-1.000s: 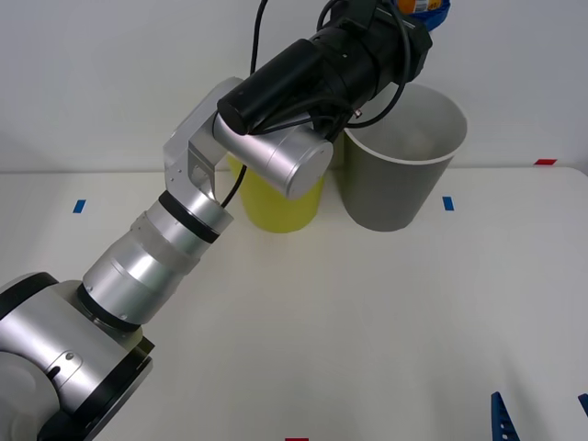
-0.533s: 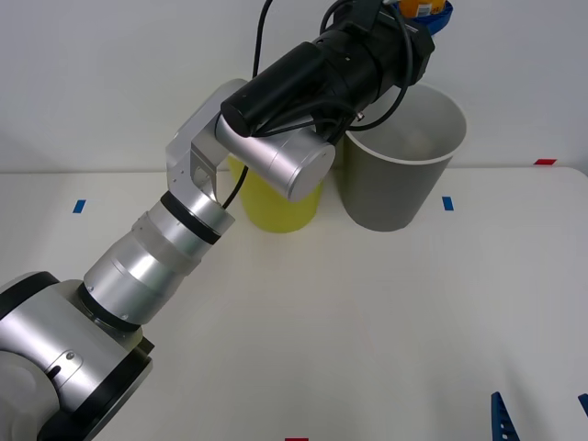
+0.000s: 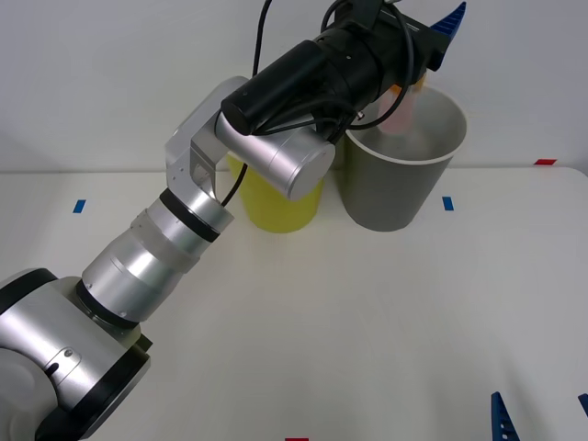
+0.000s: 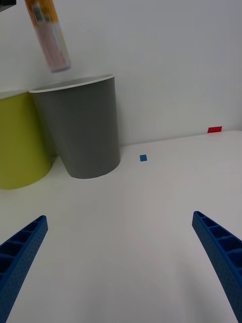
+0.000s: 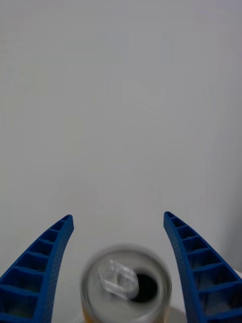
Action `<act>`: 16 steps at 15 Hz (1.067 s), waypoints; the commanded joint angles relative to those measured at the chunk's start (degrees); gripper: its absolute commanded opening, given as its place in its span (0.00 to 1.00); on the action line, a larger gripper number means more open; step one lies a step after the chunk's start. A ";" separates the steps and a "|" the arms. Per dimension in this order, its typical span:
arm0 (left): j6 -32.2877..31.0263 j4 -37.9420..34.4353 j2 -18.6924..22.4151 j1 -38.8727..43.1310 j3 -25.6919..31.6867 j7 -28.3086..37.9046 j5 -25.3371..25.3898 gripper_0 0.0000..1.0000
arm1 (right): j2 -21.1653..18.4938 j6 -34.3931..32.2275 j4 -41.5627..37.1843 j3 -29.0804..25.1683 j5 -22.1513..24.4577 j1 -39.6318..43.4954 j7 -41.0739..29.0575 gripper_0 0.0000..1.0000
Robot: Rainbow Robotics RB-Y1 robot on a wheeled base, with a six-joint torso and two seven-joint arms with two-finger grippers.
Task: Put cans in the gray bin and PET bottles in the light green bin.
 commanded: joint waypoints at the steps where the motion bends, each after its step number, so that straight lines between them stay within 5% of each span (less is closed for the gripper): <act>1: 0.03 -0.01 0.23 -0.25 0.02 0.02 -0.45 1.00 | 0.00 0.00 0.00 0.00 0.00 0.00 0.00 1.00; 16: -3.67 -3.09 3.48 2.12 0.02 1.16 -0.62 1.00 | 0.00 0.00 0.00 0.00 0.00 0.00 0.00 1.00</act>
